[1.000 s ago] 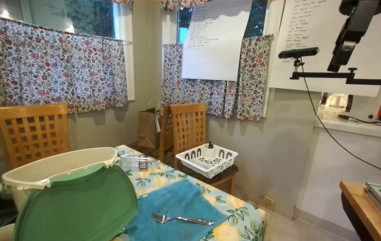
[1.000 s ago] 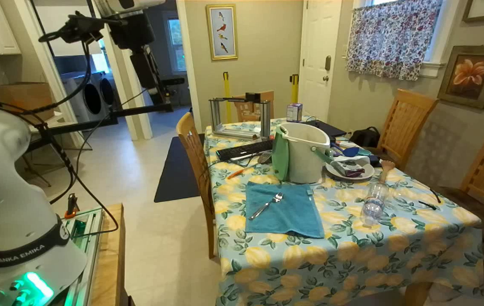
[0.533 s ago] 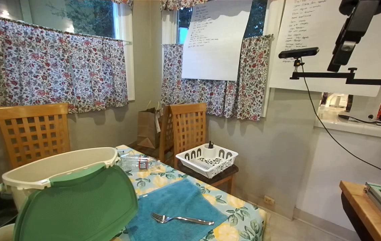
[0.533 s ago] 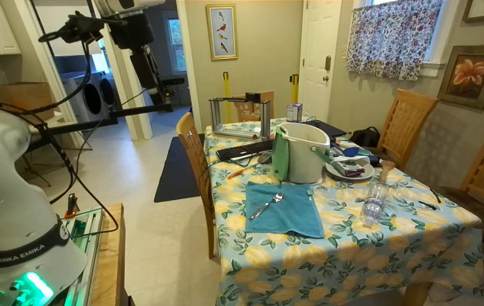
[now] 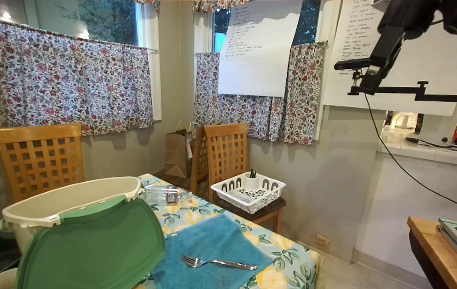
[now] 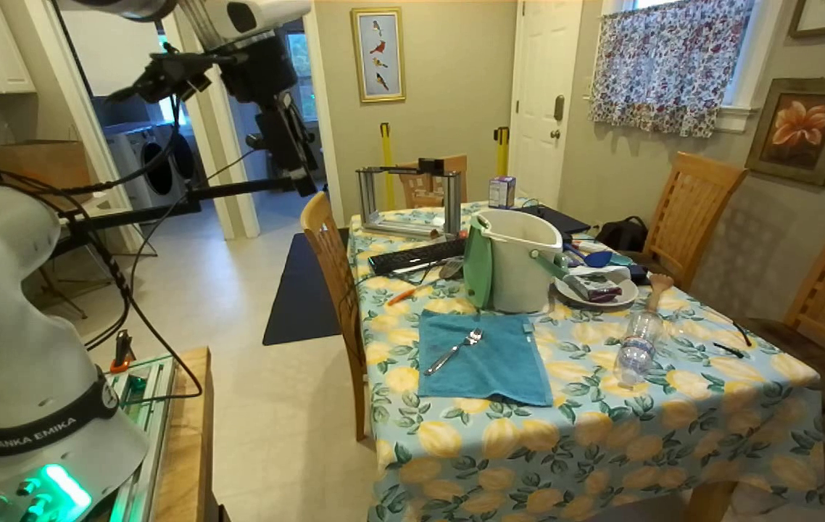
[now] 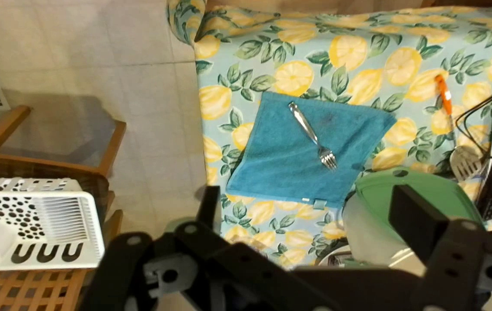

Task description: Use the blue towel to wrap the fork

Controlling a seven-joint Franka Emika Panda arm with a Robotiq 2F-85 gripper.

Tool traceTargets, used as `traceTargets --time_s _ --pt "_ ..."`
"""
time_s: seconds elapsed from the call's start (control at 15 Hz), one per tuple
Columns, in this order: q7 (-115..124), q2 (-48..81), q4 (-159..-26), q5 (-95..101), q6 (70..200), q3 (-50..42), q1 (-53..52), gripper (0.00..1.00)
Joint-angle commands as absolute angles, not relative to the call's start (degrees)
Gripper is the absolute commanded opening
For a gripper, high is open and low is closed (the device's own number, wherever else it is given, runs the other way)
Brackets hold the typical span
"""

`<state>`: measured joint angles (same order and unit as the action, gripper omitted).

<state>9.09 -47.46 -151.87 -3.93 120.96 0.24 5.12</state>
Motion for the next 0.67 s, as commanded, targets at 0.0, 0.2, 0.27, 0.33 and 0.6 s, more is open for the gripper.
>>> traceTargets --time_s 0.0,0.2,0.27,0.33,0.6 --pt "4.4 -41.3 -152.4 -3.4 130.6 -2.0 4.7 1.0" --pt "-2.7 -34.4 -151.5 -5.2 137.1 -5.1 1.7 1.0" --pt "-4.5 -32.3 -151.2 -5.9 138.8 -6.0 0.7 1.0" --pt "-7.1 -29.8 -150.5 -7.4 139.6 -7.5 -0.9 1.0" --pt "-17.3 -21.9 -149.0 -13.8 141.8 -11.8 -7.2 1.0"
